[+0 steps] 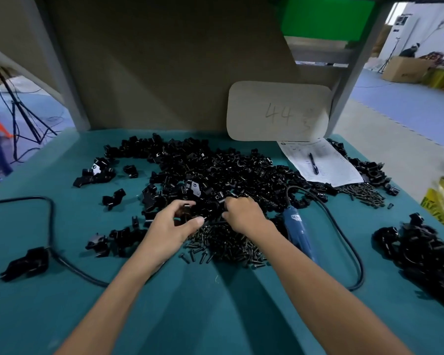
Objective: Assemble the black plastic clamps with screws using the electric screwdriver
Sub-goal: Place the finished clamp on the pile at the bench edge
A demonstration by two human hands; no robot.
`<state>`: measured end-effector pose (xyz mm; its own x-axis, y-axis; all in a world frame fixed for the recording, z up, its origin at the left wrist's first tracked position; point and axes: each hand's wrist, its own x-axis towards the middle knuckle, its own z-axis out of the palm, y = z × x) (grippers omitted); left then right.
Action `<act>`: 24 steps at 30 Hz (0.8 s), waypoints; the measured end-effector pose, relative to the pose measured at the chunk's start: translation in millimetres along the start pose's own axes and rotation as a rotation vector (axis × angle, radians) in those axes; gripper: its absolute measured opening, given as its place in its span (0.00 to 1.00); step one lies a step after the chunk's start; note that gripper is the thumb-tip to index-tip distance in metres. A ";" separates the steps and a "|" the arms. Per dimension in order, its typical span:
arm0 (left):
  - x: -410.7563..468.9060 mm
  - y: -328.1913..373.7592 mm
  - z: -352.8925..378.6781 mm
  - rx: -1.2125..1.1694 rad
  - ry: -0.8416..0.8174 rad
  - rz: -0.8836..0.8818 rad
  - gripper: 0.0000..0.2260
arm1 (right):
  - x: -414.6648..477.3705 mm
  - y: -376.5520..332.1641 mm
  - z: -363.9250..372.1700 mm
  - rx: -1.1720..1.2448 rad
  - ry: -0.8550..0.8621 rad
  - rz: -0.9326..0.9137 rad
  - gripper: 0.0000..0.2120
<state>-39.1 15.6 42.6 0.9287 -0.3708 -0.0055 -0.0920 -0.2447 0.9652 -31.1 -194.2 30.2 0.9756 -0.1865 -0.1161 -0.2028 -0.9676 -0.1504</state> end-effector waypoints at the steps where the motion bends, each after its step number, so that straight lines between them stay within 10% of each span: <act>1: -1.1 2.0 0.8 -0.034 -0.023 0.016 0.15 | -1.7 1.3 -0.7 0.025 0.023 0.003 0.14; 5: -5.3 5.1 2.4 -0.065 -0.059 0.029 0.16 | -10.3 18.2 -4.3 0.272 0.257 0.044 0.12; 17: -7.4 3.9 12.8 -0.305 -0.085 -0.081 0.16 | 1.0 20.9 -2.2 0.123 0.004 0.003 0.12; 24: -10.7 3.3 6.8 -0.495 -0.153 -0.166 0.14 | -19.3 22.1 -2.3 0.311 0.219 -0.007 0.08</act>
<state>-51.8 12.7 44.1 0.8502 -0.4979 -0.1711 0.2662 0.1261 0.9556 -54.2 -212.4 31.4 0.9650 -0.2450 0.0937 -0.1795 -0.8772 -0.4454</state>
